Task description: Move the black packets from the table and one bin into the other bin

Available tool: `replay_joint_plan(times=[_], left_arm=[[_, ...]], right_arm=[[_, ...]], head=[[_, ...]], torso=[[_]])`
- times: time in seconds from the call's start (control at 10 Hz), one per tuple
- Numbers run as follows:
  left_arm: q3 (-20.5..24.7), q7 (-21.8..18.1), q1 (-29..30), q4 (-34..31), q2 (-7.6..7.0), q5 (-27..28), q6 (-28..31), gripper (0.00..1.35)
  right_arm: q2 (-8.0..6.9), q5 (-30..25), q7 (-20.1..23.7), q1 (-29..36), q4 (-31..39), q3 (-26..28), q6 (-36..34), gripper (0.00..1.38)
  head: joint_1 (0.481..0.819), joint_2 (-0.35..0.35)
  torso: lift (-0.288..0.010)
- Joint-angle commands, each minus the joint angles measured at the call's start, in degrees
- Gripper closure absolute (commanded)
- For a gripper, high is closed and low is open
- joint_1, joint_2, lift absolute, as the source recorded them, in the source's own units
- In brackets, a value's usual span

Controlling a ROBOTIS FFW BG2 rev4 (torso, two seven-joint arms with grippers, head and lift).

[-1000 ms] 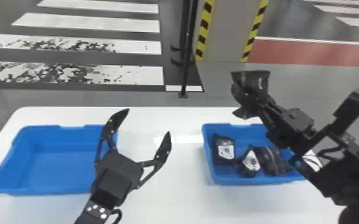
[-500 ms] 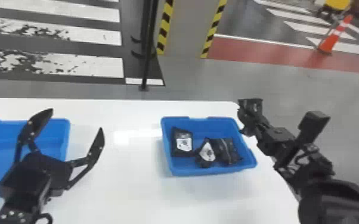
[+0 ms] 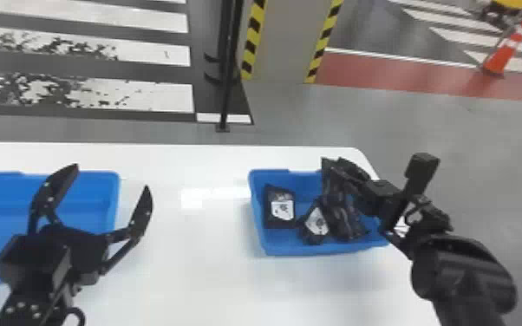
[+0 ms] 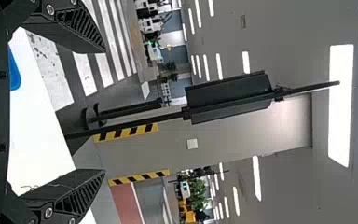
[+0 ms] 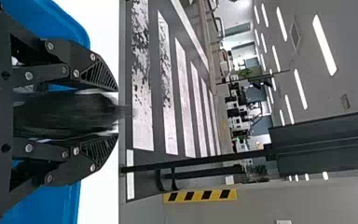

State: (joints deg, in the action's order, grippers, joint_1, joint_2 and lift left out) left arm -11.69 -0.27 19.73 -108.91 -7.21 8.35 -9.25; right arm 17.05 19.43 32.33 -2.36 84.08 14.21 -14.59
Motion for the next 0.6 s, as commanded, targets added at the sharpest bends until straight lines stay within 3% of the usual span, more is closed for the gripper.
replay_joint_plan(times=[0.0,0.2,0.3,0.4,0.5], left_arm=[[0.72,-1.14,0.23,0.00,0.35,-5.03,2.64,0.13],[4.15,-2.81,1.08,0.00,1.76,-13.26,6.86,0.13],[5.75,-3.33,1.50,-0.14,2.38,-16.00,7.56,0.13],[6.20,-3.07,1.78,-0.14,2.64,-16.00,4.61,0.13],[4.95,-0.08,3.19,-0.85,2.55,-15.77,-0.03,0.12]], right_arm=[[-1.14,3.76,-1.65,5.87,7.25,0.19,3.76,0.02],[-2.99,13.59,-1.92,14.59,13.58,-0.96,10.66,0.21],[-3.78,15.42,-2.44,17.68,15.83,-2.10,11.08,0.25],[-3.87,16.10,-2.44,19.79,15.83,-4.38,12.20,0.26],[-4.66,15.99,-4.47,23.59,18.92,-5.64,13.19,0.26]], head=[[0.695,-0.244],[0.695,-0.225],[0.695,-0.197],[0.695,-0.170],[0.695,-0.137]], torso=[[-0.110],[-0.110],[-0.110],[-0.110],[-0.110]])
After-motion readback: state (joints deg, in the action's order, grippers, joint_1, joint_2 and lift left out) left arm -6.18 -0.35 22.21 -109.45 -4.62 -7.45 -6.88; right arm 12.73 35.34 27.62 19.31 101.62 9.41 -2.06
